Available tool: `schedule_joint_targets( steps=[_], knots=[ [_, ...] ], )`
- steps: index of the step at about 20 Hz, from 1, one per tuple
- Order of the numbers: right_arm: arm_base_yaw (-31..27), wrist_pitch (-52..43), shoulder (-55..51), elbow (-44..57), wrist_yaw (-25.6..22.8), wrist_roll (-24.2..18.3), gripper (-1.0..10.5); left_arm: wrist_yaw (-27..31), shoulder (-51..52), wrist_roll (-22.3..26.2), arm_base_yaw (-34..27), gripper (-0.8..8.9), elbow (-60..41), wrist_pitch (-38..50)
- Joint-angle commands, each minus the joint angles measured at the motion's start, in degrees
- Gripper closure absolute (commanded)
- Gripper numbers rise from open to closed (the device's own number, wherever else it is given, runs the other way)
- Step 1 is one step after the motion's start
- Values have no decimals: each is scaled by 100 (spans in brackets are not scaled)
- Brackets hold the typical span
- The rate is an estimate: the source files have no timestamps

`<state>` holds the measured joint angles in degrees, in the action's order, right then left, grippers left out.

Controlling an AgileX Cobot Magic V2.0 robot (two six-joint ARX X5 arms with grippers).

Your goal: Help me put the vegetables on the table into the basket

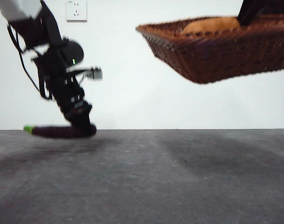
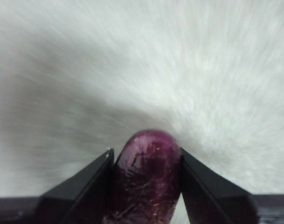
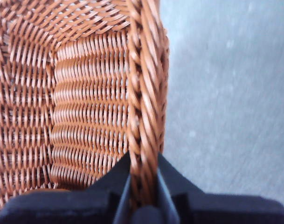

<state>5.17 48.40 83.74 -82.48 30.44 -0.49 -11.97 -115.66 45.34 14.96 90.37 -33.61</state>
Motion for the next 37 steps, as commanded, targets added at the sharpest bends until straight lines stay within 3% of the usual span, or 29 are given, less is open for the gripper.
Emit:
schedule_joint_targets(
  steps=[1,8,10,14,18,23,28,32,33,35,37],
  knots=[
    [2,-24,293,39,66,44,959,-42,540,-122,-15,818,-17,-72],
    [55,-254,1036,684,249,140,959,-334,2243,-153,428,818,-17,-986],
    [186,-636,1110,1152,286,308,959,-326,2601,-133,940,818,-17,-1226],
    [546,-1086,1123,1709,737,494,959,-295,2667,190,2538,818,-17,-1410],
    [723,-1163,1123,1709,881,494,959,278,2223,765,3602,819,-17,-1375],
    [728,-1204,1123,1709,1010,463,959,256,1381,796,3663,819,-17,-1279],
    [807,-1202,1123,1709,1008,422,959,260,1172,752,3598,820,-17,-584],
    [988,-1377,1123,1709,997,472,959,146,1167,334,3377,813,-17,-597],
    [988,-1449,1123,1709,1005,509,959,-70,1167,201,3331,780,-17,-619],
    [988,-1484,1123,1709,1005,542,959,-306,1167,74,3287,540,-17,-638],
    [986,-1519,1123,1709,1005,575,959,-304,1167,74,3289,489,-17,-667]
  ],
)
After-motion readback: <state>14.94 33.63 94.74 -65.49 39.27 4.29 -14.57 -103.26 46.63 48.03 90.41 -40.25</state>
